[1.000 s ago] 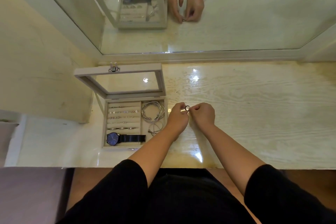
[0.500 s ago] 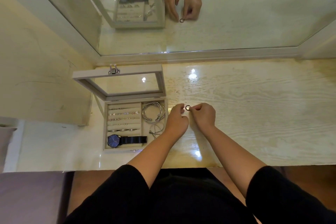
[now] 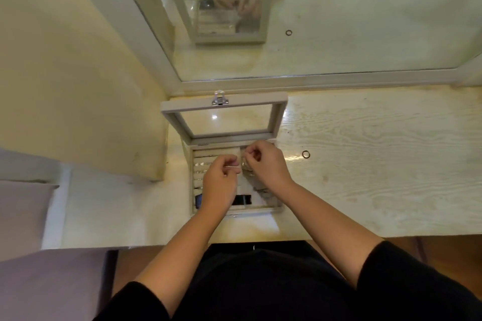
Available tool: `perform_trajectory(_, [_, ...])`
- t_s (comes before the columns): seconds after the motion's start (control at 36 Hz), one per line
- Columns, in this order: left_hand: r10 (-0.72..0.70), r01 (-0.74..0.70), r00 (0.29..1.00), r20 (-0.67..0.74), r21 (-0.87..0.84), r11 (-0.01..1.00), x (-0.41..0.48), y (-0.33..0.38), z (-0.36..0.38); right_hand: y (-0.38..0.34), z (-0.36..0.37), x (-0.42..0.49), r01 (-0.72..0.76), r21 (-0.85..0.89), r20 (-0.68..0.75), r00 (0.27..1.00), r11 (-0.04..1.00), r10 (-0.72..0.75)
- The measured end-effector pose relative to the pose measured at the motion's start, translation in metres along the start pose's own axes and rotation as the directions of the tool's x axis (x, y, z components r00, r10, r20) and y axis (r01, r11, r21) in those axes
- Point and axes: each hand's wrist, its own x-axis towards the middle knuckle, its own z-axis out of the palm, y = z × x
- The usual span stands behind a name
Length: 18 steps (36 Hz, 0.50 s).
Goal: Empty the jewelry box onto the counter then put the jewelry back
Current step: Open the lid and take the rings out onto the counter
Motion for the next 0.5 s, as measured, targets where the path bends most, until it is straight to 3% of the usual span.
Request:
perform_trajectory(0.19, [-0.113,0.108,0.988,-0.102,-0.045,0.993,0.005,-0.031,-0.055,-0.031,0.046,0.006,0.048,-0.098,0.095,0.995,0.994,-0.039])
perform_trajectory(0.5, [-0.144,0.143,0.989,0.025,0.033,0.989,0.019,-0.047,-0.076,-0.042,0.072,0.026,0.142,-0.470,0.156,0.985,0.871,-0.076])
